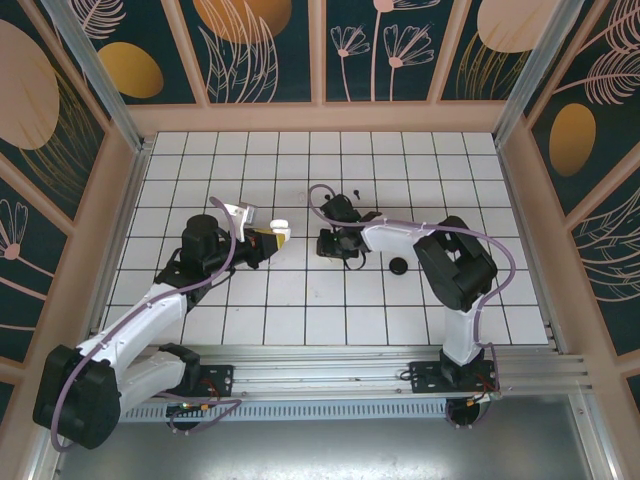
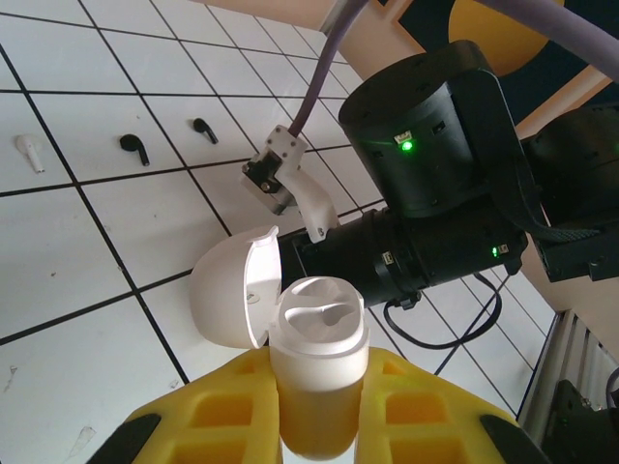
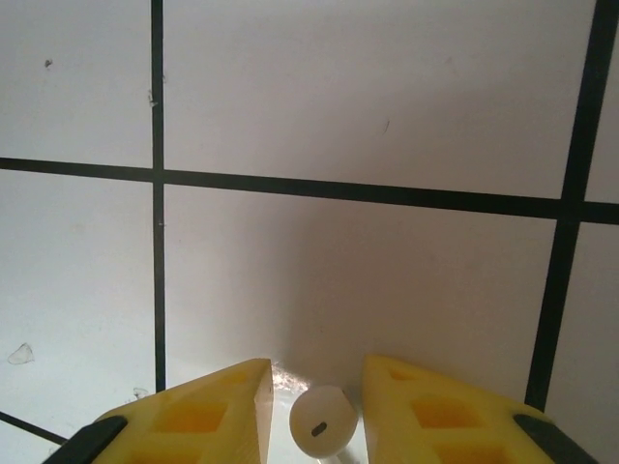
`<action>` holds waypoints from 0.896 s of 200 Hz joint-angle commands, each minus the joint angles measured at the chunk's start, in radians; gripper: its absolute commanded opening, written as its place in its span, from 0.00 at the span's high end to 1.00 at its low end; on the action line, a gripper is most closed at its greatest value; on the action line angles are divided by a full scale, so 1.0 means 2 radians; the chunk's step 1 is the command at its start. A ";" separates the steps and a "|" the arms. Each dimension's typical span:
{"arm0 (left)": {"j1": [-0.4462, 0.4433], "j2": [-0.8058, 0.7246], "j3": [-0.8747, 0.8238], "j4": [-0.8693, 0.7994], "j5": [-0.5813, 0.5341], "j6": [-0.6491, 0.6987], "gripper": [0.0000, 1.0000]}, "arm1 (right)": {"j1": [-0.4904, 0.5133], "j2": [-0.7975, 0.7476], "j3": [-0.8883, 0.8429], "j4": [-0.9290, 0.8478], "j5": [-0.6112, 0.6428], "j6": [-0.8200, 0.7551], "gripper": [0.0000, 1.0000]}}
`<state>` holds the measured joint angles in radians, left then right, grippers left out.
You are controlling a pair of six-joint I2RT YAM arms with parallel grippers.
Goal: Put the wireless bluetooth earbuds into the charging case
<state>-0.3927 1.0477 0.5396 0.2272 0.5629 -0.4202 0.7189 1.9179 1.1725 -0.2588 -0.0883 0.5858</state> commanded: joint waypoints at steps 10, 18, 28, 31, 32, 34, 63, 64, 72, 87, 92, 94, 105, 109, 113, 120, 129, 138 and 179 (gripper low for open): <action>-0.002 -0.009 -0.007 -0.001 -0.005 0.010 0.88 | 0.017 0.012 0.005 -0.055 0.019 0.008 0.69; -0.002 -0.010 -0.008 -0.001 -0.004 0.010 0.88 | 0.020 0.011 0.006 -0.060 0.024 0.009 0.68; -0.002 -0.010 -0.008 -0.001 -0.005 0.010 0.88 | 0.025 0.012 0.007 -0.064 0.028 0.009 0.69; -0.001 -0.011 -0.008 -0.001 -0.005 0.011 0.88 | 0.025 0.012 0.007 -0.065 0.030 0.009 0.69; -0.001 -0.011 -0.007 -0.001 -0.005 0.011 0.88 | 0.026 0.013 0.007 -0.066 0.031 0.009 0.69; -0.001 -0.011 -0.007 0.000 -0.005 0.010 0.88 | 0.026 0.012 0.007 -0.067 0.032 0.009 0.69; -0.002 -0.014 -0.007 -0.003 -0.007 0.011 0.88 | 0.032 0.019 0.015 -0.081 0.047 0.008 0.71; -0.002 -0.014 -0.007 -0.003 -0.006 0.011 0.88 | 0.031 0.019 0.015 -0.081 0.047 0.008 0.71; -0.002 -0.016 -0.007 -0.004 -0.008 0.012 0.88 | 0.032 0.019 0.017 -0.082 0.049 0.009 0.73; -0.002 -0.019 -0.007 -0.008 -0.009 0.013 0.88 | 0.032 0.016 0.018 -0.079 0.049 0.011 0.79; -0.002 -0.020 -0.008 -0.009 -0.009 0.014 0.88 | 0.031 0.013 0.017 -0.077 0.050 0.012 0.80; -0.002 -0.021 -0.008 -0.009 -0.010 0.015 0.88 | 0.032 0.011 0.017 -0.076 0.050 0.012 0.81; -0.001 -0.022 -0.009 -0.010 -0.011 0.017 0.88 | 0.031 0.003 0.014 -0.069 0.050 0.013 0.83; -0.001 -0.022 -0.009 -0.009 -0.010 0.018 0.88 | 0.031 -0.001 0.013 -0.067 0.057 0.013 0.83; -0.002 -0.023 -0.010 -0.009 -0.009 0.019 0.88 | 0.030 -0.006 0.011 -0.063 0.058 0.013 0.84; -0.001 -0.024 -0.012 -0.004 -0.005 0.020 0.88 | 0.028 -0.015 0.007 -0.056 0.058 0.013 0.84; -0.001 -0.027 -0.016 0.006 0.001 0.021 0.88 | 0.025 -0.031 -0.001 -0.045 0.055 0.012 0.85; -0.002 -0.030 -0.021 0.018 0.006 0.022 0.88 | 0.022 -0.050 -0.011 -0.032 0.054 0.013 0.86; -0.002 -0.028 -0.025 0.054 0.025 0.034 0.88 | 0.002 -0.129 -0.037 -0.018 0.059 0.027 0.89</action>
<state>-0.3931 1.0000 0.4965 0.2401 0.5686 -0.3889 0.7460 1.7702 1.1145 -0.3202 0.0071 0.6132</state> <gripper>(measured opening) 0.143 0.125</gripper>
